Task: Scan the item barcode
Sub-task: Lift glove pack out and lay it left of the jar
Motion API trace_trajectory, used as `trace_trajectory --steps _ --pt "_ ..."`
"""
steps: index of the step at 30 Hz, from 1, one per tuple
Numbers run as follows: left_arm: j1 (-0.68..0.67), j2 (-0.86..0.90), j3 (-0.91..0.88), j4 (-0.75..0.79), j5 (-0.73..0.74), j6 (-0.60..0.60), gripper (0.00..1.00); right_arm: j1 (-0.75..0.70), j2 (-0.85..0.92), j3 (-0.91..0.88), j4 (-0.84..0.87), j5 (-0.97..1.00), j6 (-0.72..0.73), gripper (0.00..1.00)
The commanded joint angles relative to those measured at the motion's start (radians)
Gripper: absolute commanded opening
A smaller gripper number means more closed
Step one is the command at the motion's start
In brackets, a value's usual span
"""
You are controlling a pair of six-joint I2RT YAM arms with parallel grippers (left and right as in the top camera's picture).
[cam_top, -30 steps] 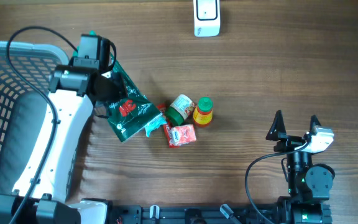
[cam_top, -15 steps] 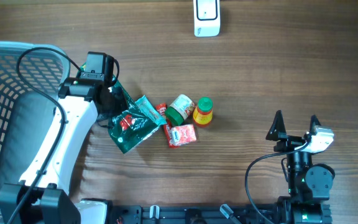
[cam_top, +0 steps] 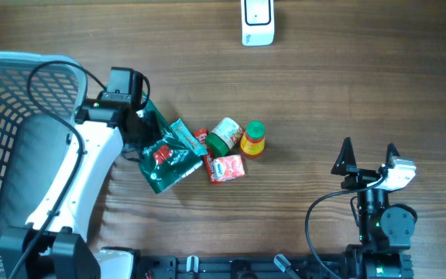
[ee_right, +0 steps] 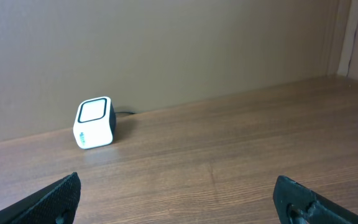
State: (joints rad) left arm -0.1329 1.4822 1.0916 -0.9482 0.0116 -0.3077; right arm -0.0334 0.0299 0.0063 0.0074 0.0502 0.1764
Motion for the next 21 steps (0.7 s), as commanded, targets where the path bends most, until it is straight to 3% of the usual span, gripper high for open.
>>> trace_trajectory --steps 1,5,13,14,15,16,17,21 --pt "-0.051 0.006 -0.070 0.040 0.107 0.148 0.04 0.006 0.000 0.000 0.003 0.015 -0.019 1.00" --pt "-0.098 0.006 -0.108 0.115 0.102 0.253 0.04 0.006 0.000 0.000 0.003 0.015 -0.019 1.00" --pt "-0.127 0.006 -0.112 0.152 0.104 0.221 0.07 0.006 0.000 0.000 0.003 0.015 -0.019 1.00" --pt "-0.128 0.006 -0.112 0.152 0.105 0.209 0.19 0.006 0.000 0.000 0.003 0.015 -0.019 1.00" --pt "-0.128 0.006 -0.112 0.152 0.105 0.179 0.53 0.006 0.000 0.000 0.003 0.015 -0.019 1.00" --pt "-0.128 0.006 -0.112 0.152 0.108 0.150 0.95 0.006 0.000 0.000 0.003 0.015 -0.019 1.00" --pt "-0.128 0.006 -0.112 0.151 0.114 0.134 1.00 0.006 0.000 0.000 0.003 0.015 -0.019 1.00" --pt "-0.129 0.006 -0.112 0.152 0.156 0.131 1.00 0.006 0.000 0.000 0.003 0.015 -0.019 1.00"
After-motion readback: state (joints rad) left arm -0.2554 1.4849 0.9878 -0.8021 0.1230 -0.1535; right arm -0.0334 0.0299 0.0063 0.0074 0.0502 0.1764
